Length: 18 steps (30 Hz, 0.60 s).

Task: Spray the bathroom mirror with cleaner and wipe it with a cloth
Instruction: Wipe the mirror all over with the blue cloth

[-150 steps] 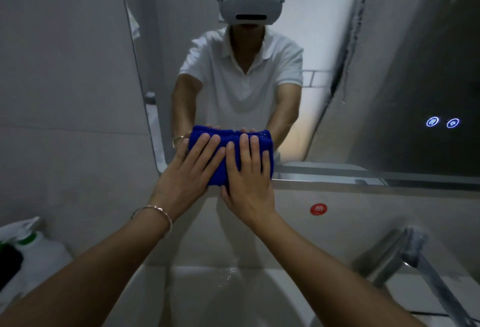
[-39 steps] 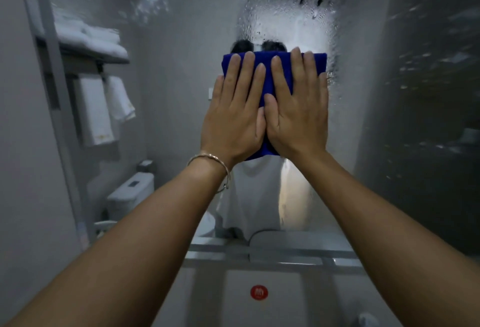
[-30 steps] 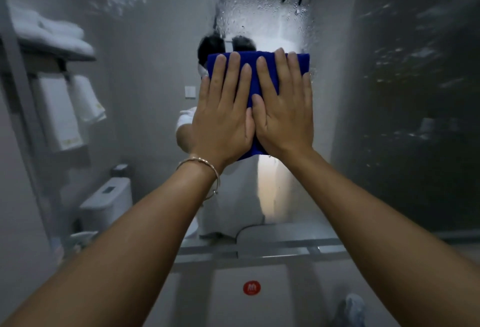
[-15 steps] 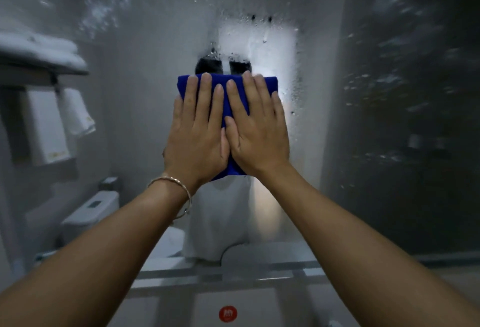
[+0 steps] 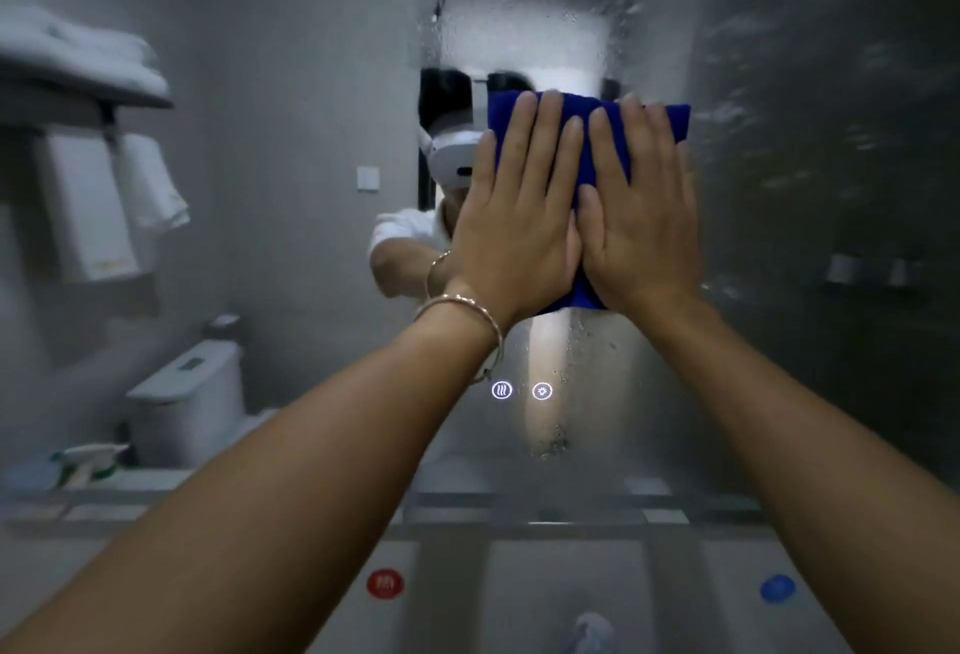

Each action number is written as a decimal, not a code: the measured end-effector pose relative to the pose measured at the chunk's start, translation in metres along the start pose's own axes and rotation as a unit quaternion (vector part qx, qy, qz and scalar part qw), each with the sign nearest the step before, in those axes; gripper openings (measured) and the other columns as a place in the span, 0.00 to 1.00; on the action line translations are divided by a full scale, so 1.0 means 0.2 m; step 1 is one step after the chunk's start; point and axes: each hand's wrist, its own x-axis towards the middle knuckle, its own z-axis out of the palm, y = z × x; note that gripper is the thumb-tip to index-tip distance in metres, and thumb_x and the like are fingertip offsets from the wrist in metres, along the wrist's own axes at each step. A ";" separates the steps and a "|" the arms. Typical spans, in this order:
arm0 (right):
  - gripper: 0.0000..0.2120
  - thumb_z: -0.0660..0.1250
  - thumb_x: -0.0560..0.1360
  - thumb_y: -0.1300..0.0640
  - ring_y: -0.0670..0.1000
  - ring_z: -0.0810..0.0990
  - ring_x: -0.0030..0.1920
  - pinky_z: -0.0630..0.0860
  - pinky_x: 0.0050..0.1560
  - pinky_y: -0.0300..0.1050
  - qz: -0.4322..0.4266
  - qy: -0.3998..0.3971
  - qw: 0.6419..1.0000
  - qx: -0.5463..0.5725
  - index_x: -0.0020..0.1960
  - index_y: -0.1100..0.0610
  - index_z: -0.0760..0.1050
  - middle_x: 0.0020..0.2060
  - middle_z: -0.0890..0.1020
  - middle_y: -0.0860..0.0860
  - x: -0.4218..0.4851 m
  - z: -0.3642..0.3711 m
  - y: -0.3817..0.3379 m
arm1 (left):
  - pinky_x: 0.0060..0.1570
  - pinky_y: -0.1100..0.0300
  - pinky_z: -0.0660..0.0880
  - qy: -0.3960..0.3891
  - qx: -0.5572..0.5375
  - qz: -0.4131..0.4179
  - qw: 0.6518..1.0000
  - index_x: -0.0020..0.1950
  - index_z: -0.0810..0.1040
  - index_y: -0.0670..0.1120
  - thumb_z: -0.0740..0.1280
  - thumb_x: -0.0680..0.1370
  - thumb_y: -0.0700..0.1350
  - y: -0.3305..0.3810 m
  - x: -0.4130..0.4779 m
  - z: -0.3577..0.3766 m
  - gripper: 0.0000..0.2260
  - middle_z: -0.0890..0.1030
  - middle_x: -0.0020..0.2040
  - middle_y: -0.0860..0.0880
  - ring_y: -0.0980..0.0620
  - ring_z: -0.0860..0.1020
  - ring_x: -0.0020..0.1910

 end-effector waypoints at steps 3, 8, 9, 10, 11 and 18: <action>0.25 0.52 0.79 0.54 0.60 0.58 0.74 0.51 0.73 0.56 0.043 0.038 0.998 -0.001 0.75 0.60 0.58 0.73 0.62 0.61 -0.03 0.04 -0.06 | 0.72 0.46 0.52 0.006 0.000 0.036 0.999 0.74 0.58 0.38 0.49 0.80 0.48 -0.05 -0.03 -0.01 0.25 0.60 0.74 0.37 0.39 0.58 0.74; 0.26 0.51 0.79 0.54 0.59 0.57 0.74 0.49 0.73 0.55 0.087 0.040 0.995 0.003 0.75 0.60 0.57 0.73 0.62 0.61 -0.12 0.11 -0.28 | 0.72 0.45 0.56 0.014 -0.005 0.086 0.996 0.74 0.59 0.38 0.49 0.79 0.47 -0.24 -0.16 -0.03 0.25 0.61 0.73 0.38 0.40 0.59 0.73; 0.26 0.51 0.79 0.54 0.59 0.56 0.74 0.49 0.73 0.56 0.080 0.033 0.996 0.008 0.75 0.60 0.57 0.74 0.62 0.61 -0.14 0.12 -0.33 | 0.72 0.45 0.56 0.015 -0.004 0.081 0.997 0.74 0.59 0.38 0.49 0.79 0.47 -0.28 -0.21 -0.03 0.25 0.61 0.73 0.37 0.40 0.58 0.74; 0.26 0.51 0.79 0.53 0.59 0.56 0.74 0.49 0.73 0.56 0.072 0.025 0.997 0.011 0.75 0.60 0.57 0.74 0.61 0.61 -0.16 0.14 -0.38 | 0.72 0.45 0.55 0.014 -0.004 0.074 0.997 0.74 0.59 0.38 0.49 0.79 0.47 -0.31 -0.26 -0.03 0.25 0.61 0.73 0.37 0.40 0.57 0.74; 0.26 0.51 0.79 0.53 0.58 0.55 0.74 0.48 0.73 0.56 0.063 0.014 0.998 0.012 0.75 0.59 0.56 0.74 0.61 0.61 -0.18 0.15 -0.42 | 0.72 0.46 0.54 0.008 -0.004 0.067 0.998 0.74 0.58 0.38 0.49 0.79 0.48 -0.34 -0.31 -0.03 0.25 0.61 0.74 0.37 0.41 0.56 0.74; 0.28 0.49 0.80 0.51 0.57 0.52 0.75 0.50 0.74 0.57 0.032 -0.044 0.998 0.027 0.77 0.57 0.46 0.75 0.56 0.59 -0.43 0.19 -0.55 | 0.74 0.46 0.47 -0.043 -0.012 0.029 0.999 0.75 0.48 0.39 0.42 0.81 0.49 -0.37 -0.63 -0.02 0.24 0.51 0.76 0.38 0.42 0.43 0.75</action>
